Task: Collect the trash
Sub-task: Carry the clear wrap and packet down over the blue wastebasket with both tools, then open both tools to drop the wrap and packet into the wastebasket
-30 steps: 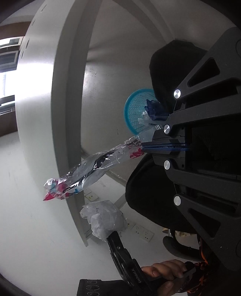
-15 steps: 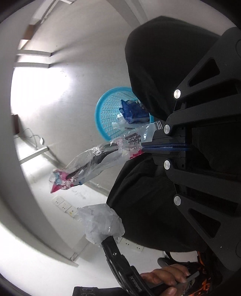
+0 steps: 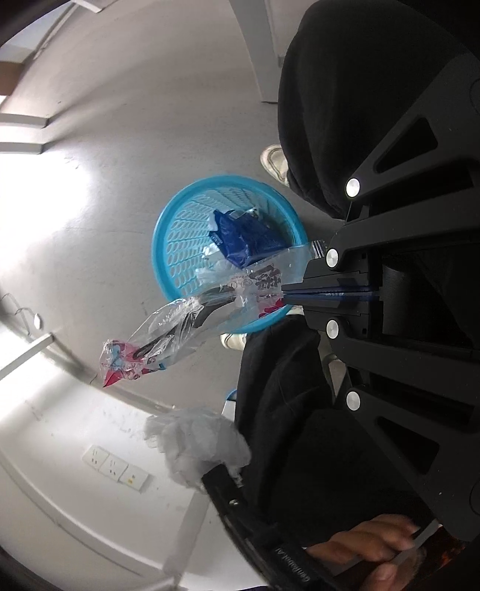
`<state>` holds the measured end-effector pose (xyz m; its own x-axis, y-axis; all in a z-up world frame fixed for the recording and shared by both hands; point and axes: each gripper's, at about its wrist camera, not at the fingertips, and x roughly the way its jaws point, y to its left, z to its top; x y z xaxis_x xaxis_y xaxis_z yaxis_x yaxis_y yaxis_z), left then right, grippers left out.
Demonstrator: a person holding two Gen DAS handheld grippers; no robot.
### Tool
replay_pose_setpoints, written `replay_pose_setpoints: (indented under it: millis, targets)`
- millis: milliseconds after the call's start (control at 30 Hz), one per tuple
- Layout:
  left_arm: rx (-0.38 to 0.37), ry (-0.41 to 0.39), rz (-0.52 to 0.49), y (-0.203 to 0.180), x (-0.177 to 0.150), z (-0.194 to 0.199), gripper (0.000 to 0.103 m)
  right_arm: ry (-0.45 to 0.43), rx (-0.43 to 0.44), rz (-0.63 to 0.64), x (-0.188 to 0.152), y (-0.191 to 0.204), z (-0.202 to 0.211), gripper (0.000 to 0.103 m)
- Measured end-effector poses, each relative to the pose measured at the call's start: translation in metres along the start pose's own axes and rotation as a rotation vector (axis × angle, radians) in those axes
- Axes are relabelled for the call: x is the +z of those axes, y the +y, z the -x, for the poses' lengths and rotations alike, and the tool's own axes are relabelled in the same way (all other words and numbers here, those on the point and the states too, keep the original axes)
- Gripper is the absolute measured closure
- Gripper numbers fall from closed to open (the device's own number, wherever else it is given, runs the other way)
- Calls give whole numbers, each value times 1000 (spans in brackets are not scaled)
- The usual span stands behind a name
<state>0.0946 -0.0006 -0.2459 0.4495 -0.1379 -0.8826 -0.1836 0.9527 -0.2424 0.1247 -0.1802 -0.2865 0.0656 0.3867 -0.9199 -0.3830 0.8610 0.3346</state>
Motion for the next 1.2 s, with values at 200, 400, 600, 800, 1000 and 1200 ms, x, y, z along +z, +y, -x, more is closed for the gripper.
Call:
replay_pose_setpoints:
  millis: [200, 400, 600, 800, 1000, 1200]
  targets:
    - [-30, 82, 89, 16, 12, -49, 90, 82, -38, -60, 24, -12, -42, 103]
    - [-44, 152, 180, 24, 23, -88, 90, 156, -90, -80, 41, -18, -83, 102]
    - [-47, 187, 221, 28, 30, -113, 90, 213, -98, -126, 49, -28, -110, 103]
    - [-62, 204, 204, 28, 32, -122, 84, 222, -105, -147, 53, -34, -121, 96]
    - [-66, 140, 229, 31, 36, -114, 53, 200, -82, -133, 52, -34, -114, 87]
    - [-52, 115, 222, 30, 28, -90, 53, 127, -99, -39, 43, -12, -86, 74]
